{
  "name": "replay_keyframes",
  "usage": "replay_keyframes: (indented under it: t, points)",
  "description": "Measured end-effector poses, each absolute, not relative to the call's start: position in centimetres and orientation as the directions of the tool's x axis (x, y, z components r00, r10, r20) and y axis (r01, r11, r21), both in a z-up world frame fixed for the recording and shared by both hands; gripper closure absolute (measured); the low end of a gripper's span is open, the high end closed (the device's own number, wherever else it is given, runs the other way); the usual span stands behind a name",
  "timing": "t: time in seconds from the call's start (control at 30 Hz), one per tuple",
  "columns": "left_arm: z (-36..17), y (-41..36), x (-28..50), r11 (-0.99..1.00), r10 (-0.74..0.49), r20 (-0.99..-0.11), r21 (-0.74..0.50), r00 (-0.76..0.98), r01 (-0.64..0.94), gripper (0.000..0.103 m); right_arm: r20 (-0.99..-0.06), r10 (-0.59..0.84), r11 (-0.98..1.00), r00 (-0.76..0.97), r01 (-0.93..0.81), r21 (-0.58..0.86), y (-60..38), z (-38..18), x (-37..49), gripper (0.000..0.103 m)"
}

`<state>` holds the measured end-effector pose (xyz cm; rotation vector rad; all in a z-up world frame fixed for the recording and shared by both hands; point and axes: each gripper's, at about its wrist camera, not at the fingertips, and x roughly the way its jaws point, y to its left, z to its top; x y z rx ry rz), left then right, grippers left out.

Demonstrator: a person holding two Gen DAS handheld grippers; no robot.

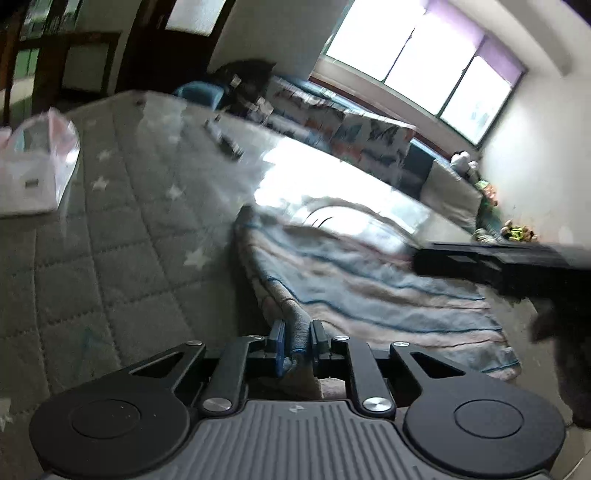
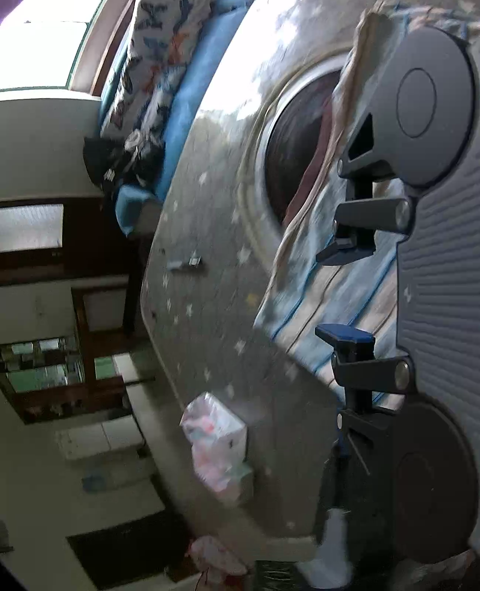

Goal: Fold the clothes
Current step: 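Grasp the blanket edge with the left gripper while the right gripper grasps another edge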

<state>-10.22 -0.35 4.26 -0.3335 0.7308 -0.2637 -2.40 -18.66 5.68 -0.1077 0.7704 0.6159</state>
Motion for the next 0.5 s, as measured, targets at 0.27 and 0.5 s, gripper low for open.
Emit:
replay_keyframes:
  t: [0.27, 0.5]
  points:
    - [6.0, -2.3, -10.6, 0.909, -0.381, -0.535, -0.367, 0.754, 0.199, 0.089, -0.741, 0.52, 0.758, 0.425, -0.63, 0.17, -13.7, 5.9, 1.5, 0.056]
    - [6.1, -4.9, -10.6, 0.909, -0.404, -0.522, -0.323, 0.751, 0.265, 0.089, -0.824, 0.433, 0.759, 0.365, -0.64, 0.116, -12.4, 3.9, 2.6, 0.07]
